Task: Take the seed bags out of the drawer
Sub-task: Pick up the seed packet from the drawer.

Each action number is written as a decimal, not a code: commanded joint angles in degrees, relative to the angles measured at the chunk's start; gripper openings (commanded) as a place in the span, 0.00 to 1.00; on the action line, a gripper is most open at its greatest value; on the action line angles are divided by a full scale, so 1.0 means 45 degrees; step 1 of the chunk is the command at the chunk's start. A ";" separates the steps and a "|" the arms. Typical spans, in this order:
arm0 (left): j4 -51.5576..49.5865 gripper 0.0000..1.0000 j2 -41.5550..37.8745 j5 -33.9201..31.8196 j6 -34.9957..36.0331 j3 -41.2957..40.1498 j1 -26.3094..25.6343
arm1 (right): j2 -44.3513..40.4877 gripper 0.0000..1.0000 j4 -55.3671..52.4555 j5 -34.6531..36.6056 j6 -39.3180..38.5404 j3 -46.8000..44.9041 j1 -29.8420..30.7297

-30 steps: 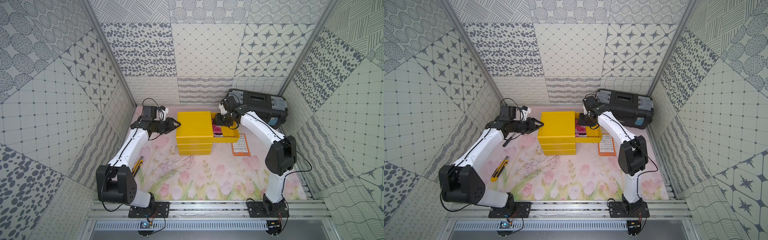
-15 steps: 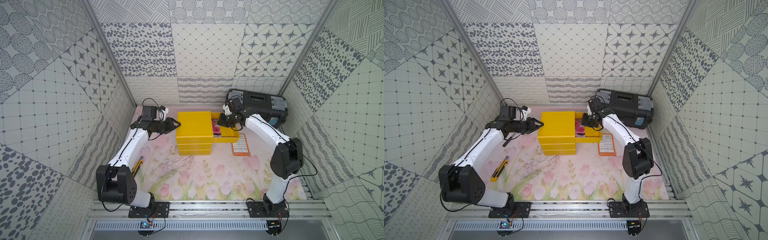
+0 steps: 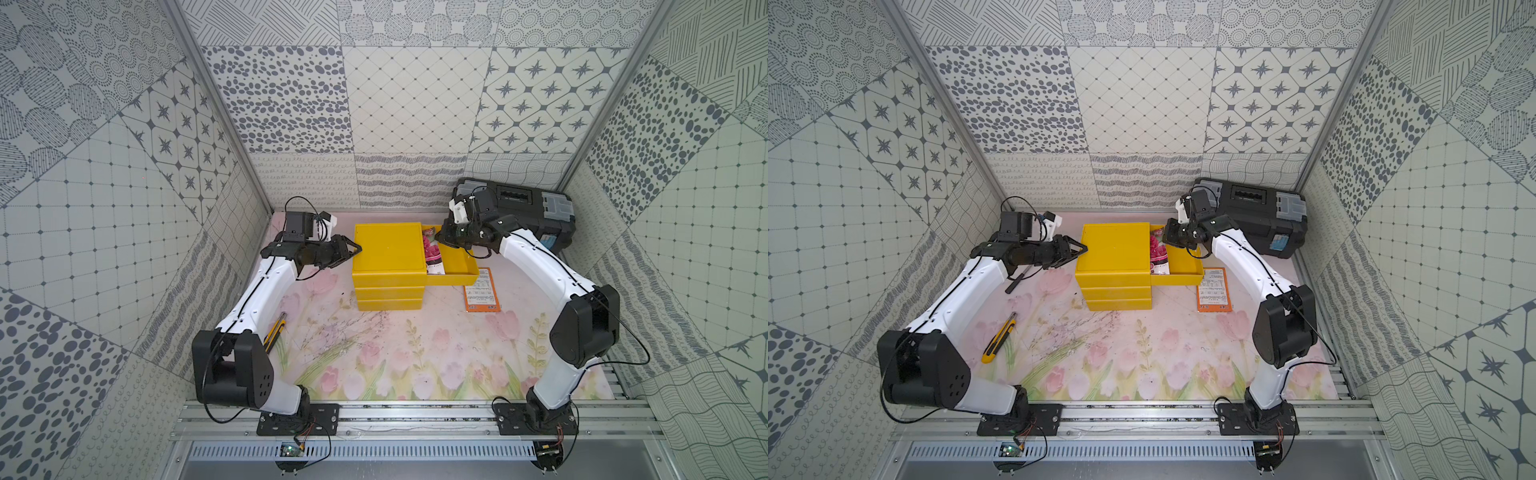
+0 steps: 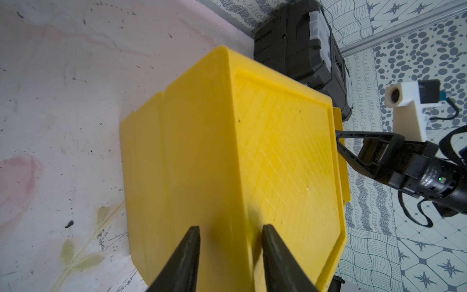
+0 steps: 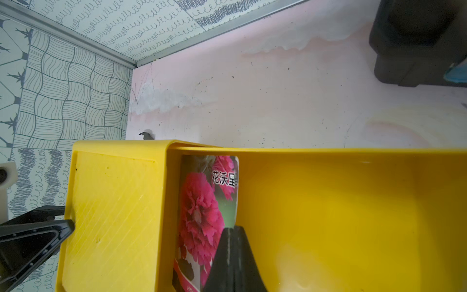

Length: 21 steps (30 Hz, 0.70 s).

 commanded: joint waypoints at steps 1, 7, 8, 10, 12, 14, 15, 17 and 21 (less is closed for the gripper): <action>-0.1997 0.43 0.0074 -0.1419 0.0199 -0.0210 0.0079 | -0.0530 0.00 0.0427 -0.0279 0.0052 0.0025 -0.0049; -0.1996 0.43 0.0077 -0.1412 0.0214 -0.0195 0.0089 | -0.0820 0.00 0.0077 -0.0095 -0.0217 0.0154 -0.0195; -0.1971 0.43 0.0083 -0.1402 0.0204 -0.0205 0.0081 | -0.0862 0.00 -0.0012 -0.0058 -0.0271 0.0193 -0.0237; -0.2003 0.43 0.0074 -0.1409 0.0204 -0.0206 0.0080 | -0.0969 0.00 -0.0146 -0.0021 -0.0394 0.0269 -0.0321; -0.2005 0.43 0.0073 -0.1411 0.0204 -0.0190 0.0079 | -0.1017 0.00 -0.0337 0.0017 -0.0524 0.0423 -0.0415; -0.2003 0.43 0.0074 -0.1421 0.0214 -0.0194 0.0082 | -0.1088 0.00 -0.0514 0.0119 -0.0631 0.0590 -0.0492; -0.2002 0.43 0.0075 -0.1417 0.0214 -0.0196 0.0084 | -0.1133 0.00 -0.0616 0.0132 -0.0684 0.0707 -0.0562; -0.2018 0.43 0.0077 -0.1430 0.0239 -0.0210 0.0080 | -0.1213 0.00 -0.0776 0.0115 -0.0750 0.0869 -0.0709; -0.2001 0.43 0.0093 -0.1431 0.0226 -0.0190 0.0081 | -0.1510 0.00 -0.1056 -0.0069 -0.0858 0.1089 -0.1155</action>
